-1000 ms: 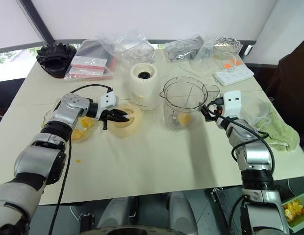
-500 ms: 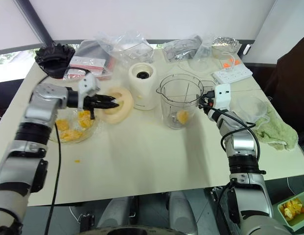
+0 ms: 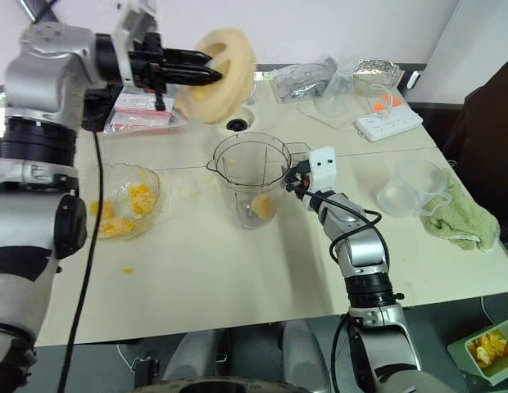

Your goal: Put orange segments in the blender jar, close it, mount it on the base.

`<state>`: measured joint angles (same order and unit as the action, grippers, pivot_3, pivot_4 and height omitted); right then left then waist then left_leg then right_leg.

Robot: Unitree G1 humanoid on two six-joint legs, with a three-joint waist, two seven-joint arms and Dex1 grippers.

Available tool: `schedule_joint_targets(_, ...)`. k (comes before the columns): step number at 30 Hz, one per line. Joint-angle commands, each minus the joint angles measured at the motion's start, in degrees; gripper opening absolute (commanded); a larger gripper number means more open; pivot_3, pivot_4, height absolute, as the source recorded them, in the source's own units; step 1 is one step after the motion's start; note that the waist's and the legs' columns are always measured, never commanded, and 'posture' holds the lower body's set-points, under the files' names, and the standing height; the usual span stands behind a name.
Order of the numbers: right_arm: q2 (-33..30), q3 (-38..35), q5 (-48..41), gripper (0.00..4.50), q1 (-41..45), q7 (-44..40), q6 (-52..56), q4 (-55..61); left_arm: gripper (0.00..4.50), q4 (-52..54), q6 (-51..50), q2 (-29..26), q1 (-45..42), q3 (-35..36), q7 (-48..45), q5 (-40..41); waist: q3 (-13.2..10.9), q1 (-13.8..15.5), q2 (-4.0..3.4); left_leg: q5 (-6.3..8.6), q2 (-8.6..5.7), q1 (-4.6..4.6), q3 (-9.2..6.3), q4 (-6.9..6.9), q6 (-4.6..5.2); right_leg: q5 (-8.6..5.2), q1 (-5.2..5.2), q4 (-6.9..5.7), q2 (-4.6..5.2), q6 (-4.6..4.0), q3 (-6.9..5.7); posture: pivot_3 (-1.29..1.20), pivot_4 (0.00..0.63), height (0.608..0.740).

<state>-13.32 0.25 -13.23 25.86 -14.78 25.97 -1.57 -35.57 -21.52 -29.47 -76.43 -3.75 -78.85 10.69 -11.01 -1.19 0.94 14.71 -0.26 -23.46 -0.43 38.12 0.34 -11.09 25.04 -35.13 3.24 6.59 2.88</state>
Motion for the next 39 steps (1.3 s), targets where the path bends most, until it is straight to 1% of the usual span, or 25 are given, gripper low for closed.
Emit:
schedule_joint_targets(1,1.58,-0.18,0.81,1.01,0.63,1.52,-1.32,3.4,0.25,4.67,-4.16,0.67,0.23,-1.57,-2.49,2.08,0.0,-0.06,-0.01,0.0,0.0,0.0,0.01,0.0,0.0,0.0,0.02,-0.01,0.0,0.0,0.01,0.0,0.15,0.74)
schedule_joint_targets(6,2.78,-0.05,2.24,1.01,0.27,2.65,-1.78,3.35,0.25,11.09,-8.41,0.9,4.45,-5.81,-3.25,1.34,-0.02,-1.13,-0.03,0.0,0.02,-0.02,0.03,-0.01,0.0,-0.01,0.08,-0.06,-0.02,-0.02,0.08,0.0,0.15,0.74)
schedule_joint_targets(11,3.97,1.31,3.62,1.01,-1.45,3.16,-2.01,4.58,0.25,12.83,-10.07,2.02,7.58,-8.21,-1.67,1.06,-0.02,-1.34,-0.03,0.0,0.02,-0.02,0.02,-0.01,0.0,-0.01,0.11,-0.1,-0.02,-0.02,0.08,0.0,0.15,0.74)
schedule_joint_targets(16,4.66,2.3,4.37,1.01,-2.68,3.09,-1.68,6.08,0.25,11.45,-7.45,2.76,9.03,-10.96,-1.07,-0.89,-0.01,-1.33,-0.03,0.0,0.02,-0.01,0.03,0.0,0.0,-0.01,0.11,-0.1,-0.02,-0.02,0.09,0.0,0.15,0.74)
schedule_joint_targets(22,5.1,2.24,4.91,1.01,-2.79,3.13,-1.41,6.74,0.25,6.25,1.2,3.03,10.11,-16.17,-0.91,-7.02,0.05,-1.3,-0.04,0.0,0.01,0.14,0.03,0.0,0.0,-0.01,-0.06,-0.1,-0.02,-0.02,0.09,0.0,0.15,0.74)
schedule_joint_targets(27,5.29,2.02,5.18,1.01,-2.78,3.33,-1.19,6.86,0.25,4.11,3.19,3.1,10.28,-18.53,-3.36,-8.83,0.1,-1.32,-0.03,0.0,0.01,0.31,0.02,0.02,0.0,-0.02,-0.25,-0.07,-0.02,-0.04,0.09,0.0,0.15,0.74)
schedule_joint_targets(31,5.26,1.81,5.28,1.01,-3.09,3.56,-1.14,7.07,0.25,4.98,2.2,2.4,11.05,-19.89,-6.58,-9.05,0.11,-1.34,-0.04,0.0,0.02,0.53,0.02,0.02,0.0,-0.13,-0.45,-0.07,-0.03,-0.21,0.09,0.0,0.15,0.74)
schedule_joint_targets(35,5.15,1.52,5.37,1.01,-3.34,3.68,-1.11,7.28,0.25,6.99,-1.89,0.81,12.23,-21.37,-11.39,-8.59,0.2,-1.4,-0.03,0.0,0.05,0.61,0.01,0.0,0.0,-0.17,-0.52,-0.06,-0.06,-0.26,0.1,0.0,0.15,0.74)
schedule_joint_targets(39,5.07,1.56,5.52,1.01,-3.3,3.62,-1.1,7.43,0.25,8.23,-2.36,-0.46,13.32,-22.85,-13.13,-9.65,0.2,-1.71,-0.04,0.0,0.1,0.67,0.02,-0.02,0.0,-0.2,-0.53,-0.07,-0.12,-0.31,0.11,0.0,0.15,0.74)
